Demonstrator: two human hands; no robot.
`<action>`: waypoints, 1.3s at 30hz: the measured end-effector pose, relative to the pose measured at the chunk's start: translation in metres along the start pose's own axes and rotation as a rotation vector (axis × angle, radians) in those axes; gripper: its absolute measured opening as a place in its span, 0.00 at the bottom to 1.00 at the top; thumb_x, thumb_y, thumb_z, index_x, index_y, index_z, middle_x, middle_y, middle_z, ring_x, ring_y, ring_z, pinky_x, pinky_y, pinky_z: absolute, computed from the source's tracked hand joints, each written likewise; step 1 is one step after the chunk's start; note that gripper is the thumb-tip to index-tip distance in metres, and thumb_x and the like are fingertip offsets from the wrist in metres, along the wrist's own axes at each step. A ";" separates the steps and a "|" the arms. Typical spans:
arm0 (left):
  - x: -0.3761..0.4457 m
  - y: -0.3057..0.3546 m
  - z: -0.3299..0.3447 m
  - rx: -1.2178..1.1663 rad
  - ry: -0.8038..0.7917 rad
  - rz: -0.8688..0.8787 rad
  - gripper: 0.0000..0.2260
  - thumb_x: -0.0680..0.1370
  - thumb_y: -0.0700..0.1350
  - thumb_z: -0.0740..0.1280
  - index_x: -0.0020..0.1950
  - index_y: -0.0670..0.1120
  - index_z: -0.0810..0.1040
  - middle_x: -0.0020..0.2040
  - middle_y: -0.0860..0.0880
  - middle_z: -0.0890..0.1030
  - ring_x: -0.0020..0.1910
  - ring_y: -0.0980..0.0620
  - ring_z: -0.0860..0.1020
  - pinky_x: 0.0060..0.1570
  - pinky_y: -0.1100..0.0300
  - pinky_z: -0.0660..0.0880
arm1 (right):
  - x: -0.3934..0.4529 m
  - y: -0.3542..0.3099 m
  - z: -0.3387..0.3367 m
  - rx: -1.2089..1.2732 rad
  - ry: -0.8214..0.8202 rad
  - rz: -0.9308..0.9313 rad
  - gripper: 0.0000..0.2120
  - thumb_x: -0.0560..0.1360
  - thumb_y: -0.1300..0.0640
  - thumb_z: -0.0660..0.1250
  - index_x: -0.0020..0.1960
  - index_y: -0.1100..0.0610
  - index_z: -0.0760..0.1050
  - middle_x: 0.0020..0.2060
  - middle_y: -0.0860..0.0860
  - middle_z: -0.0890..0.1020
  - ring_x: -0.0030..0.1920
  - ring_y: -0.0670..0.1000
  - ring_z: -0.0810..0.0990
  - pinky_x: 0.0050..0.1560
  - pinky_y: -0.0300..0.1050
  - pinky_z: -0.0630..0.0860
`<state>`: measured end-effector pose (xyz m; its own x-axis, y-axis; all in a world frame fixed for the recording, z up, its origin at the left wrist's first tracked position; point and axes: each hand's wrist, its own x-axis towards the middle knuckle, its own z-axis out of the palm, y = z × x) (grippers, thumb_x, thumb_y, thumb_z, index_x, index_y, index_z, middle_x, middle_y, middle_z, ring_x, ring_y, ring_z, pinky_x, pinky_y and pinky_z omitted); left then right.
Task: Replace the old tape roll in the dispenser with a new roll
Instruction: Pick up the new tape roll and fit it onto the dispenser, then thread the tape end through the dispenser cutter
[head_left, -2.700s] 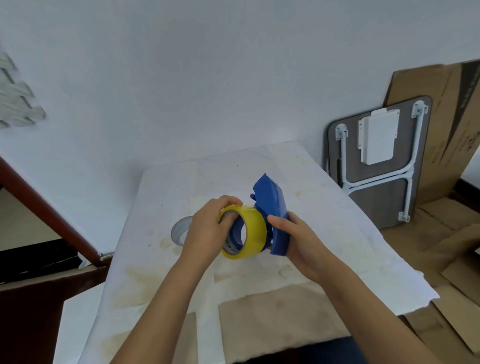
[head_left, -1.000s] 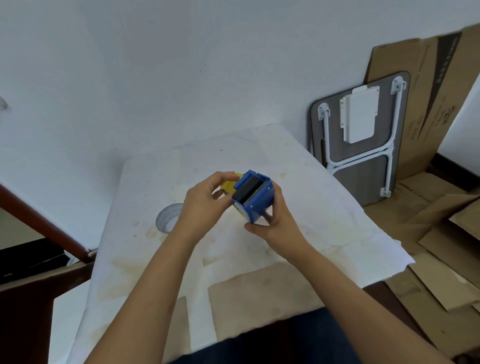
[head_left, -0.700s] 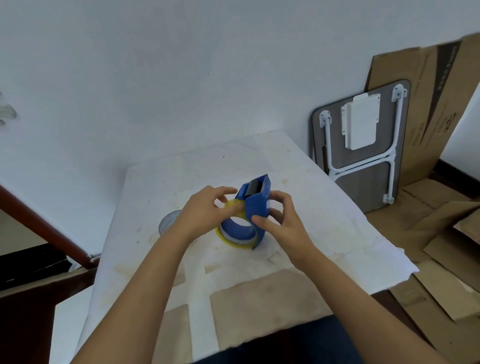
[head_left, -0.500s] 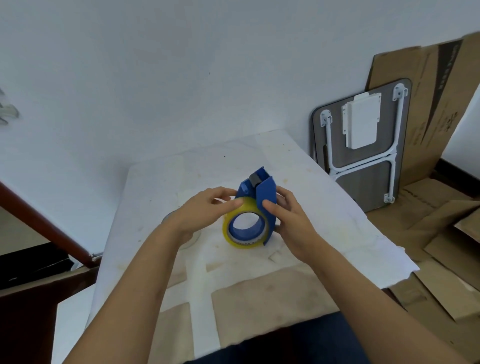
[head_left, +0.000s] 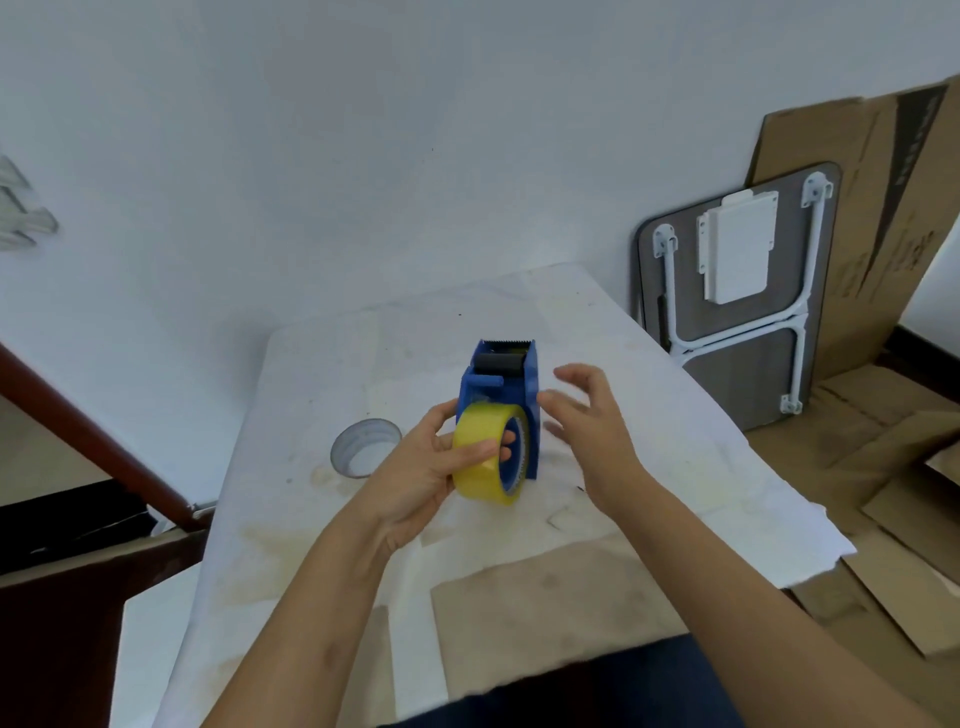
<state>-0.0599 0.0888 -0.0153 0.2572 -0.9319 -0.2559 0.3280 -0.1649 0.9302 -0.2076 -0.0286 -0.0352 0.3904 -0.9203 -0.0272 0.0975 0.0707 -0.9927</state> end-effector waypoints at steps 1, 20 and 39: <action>0.000 -0.003 0.001 0.001 0.027 0.018 0.32 0.69 0.38 0.74 0.72 0.45 0.69 0.55 0.40 0.86 0.50 0.46 0.85 0.52 0.53 0.82 | -0.001 -0.004 0.000 -0.078 0.043 -0.100 0.09 0.75 0.62 0.67 0.50 0.49 0.76 0.61 0.48 0.75 0.62 0.47 0.76 0.60 0.45 0.75; -0.001 -0.017 0.018 0.248 0.118 0.173 0.36 0.74 0.37 0.75 0.71 0.68 0.65 0.51 0.41 0.87 0.55 0.40 0.84 0.61 0.50 0.78 | -0.001 -0.014 0.028 -0.387 -0.017 -0.171 0.04 0.73 0.60 0.72 0.45 0.53 0.84 0.67 0.47 0.75 0.62 0.48 0.75 0.43 0.28 0.71; 0.007 -0.010 0.020 0.186 0.132 0.086 0.31 0.76 0.38 0.73 0.71 0.62 0.65 0.52 0.44 0.87 0.56 0.41 0.84 0.66 0.39 0.73 | -0.010 -0.024 0.037 -0.332 0.009 -0.045 0.09 0.74 0.58 0.70 0.38 0.45 0.79 0.78 0.47 0.60 0.76 0.50 0.60 0.64 0.43 0.65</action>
<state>-0.0797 0.0780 -0.0212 0.3980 -0.8966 -0.1943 0.1294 -0.1549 0.9794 -0.1802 -0.0068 -0.0064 0.3844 -0.9230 0.0174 -0.1897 -0.0974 -0.9770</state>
